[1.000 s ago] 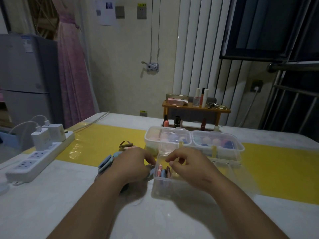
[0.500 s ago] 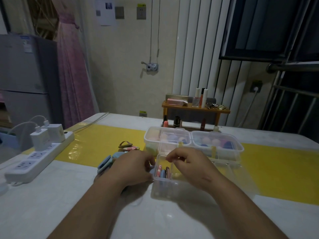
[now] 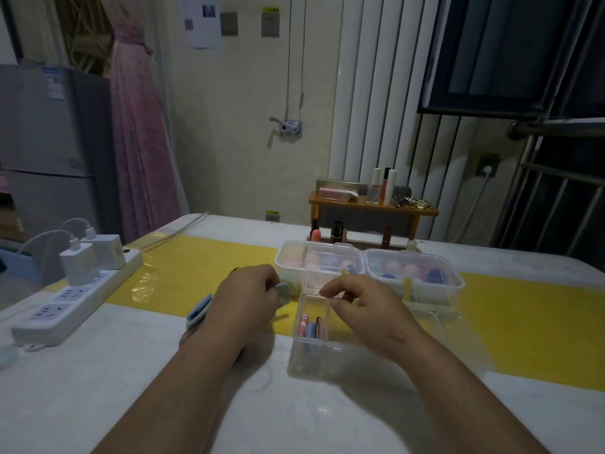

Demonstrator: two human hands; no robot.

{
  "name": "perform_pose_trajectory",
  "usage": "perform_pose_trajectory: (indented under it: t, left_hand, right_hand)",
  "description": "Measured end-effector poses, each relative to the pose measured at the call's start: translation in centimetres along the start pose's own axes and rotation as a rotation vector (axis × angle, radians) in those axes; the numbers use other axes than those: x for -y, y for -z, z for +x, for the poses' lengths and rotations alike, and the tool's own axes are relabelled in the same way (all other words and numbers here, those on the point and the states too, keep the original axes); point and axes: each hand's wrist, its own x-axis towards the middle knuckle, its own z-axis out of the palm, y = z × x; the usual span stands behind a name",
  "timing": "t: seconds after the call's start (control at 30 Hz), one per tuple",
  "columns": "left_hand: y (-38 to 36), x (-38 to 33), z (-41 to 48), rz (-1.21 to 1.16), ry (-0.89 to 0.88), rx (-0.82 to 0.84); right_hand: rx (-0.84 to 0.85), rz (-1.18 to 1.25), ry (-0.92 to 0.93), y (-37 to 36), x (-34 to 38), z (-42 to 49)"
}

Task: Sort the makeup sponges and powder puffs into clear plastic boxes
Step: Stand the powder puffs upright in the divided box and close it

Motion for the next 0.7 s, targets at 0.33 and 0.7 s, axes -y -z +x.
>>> perform_pose_trajectory:
  t: [0.33,0.7]
  left_hand:
    - [-0.2,-1.2,-0.4,-0.593,0.089,-0.154]
    - [-0.6,-1.8,-0.7,-0.708,0.005,0.088]
  right_hand:
    - [-0.005,0.165,-0.024,0.3,0.1,0.0]
    - [-0.109,0.237,-0.030,0.3,0.0,0.0]
